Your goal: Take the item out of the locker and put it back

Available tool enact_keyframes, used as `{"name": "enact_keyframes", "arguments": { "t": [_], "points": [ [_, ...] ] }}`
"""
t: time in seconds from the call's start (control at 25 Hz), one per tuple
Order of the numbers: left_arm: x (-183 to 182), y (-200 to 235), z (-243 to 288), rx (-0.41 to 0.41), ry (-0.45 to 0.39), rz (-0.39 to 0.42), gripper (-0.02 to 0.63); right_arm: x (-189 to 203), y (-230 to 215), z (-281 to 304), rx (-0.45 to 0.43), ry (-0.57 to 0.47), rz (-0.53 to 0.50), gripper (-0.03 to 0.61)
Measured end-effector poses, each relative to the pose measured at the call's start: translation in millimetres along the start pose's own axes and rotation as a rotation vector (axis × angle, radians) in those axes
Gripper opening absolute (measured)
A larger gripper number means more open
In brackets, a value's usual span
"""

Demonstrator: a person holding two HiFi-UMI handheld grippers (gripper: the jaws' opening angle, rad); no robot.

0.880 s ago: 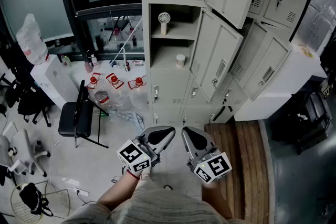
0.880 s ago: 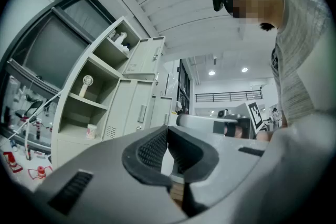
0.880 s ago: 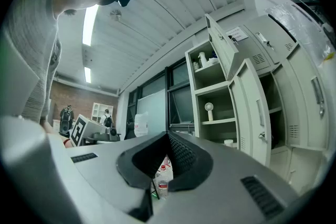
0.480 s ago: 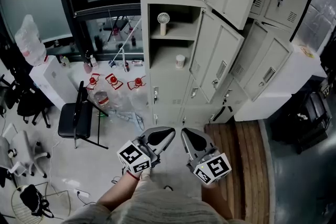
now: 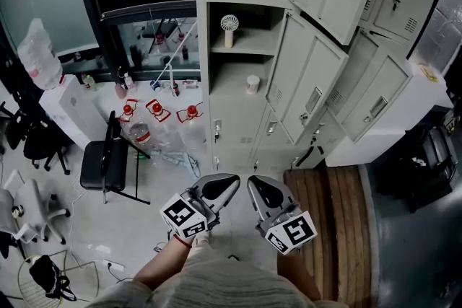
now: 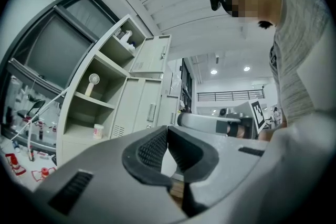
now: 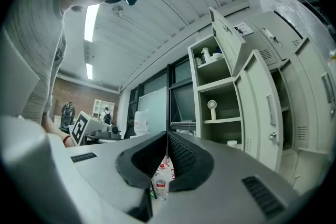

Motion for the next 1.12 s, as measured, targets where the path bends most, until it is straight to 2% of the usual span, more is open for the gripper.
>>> {"name": "enact_keyframes", "arguments": {
  "t": [0.4, 0.64, 1.12],
  "points": [
    [-27, 101, 3, -0.011, -0.005, 0.013, 0.008, -3, -31, 96, 0.015, 0.003, 0.005, 0.026],
    [-39, 161, 7, 0.026, -0.016, 0.026, 0.008, -2, -45, 153, 0.047, 0.004, -0.001, 0.026],
    [-53, 230, 12, 0.069, -0.035, 0.023, 0.008, -7, -57, 215, 0.103, 0.018, -0.023, 0.026]
  ]
}}
Point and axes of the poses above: the fingertips, and each gripper's own axes: z forward along the fingers, y to its left, x out of its underside, the point moved 10 cm from there along -z, backward along the fingers, and after that the axes turned 3 degrees about y, right-handed, at the moved point
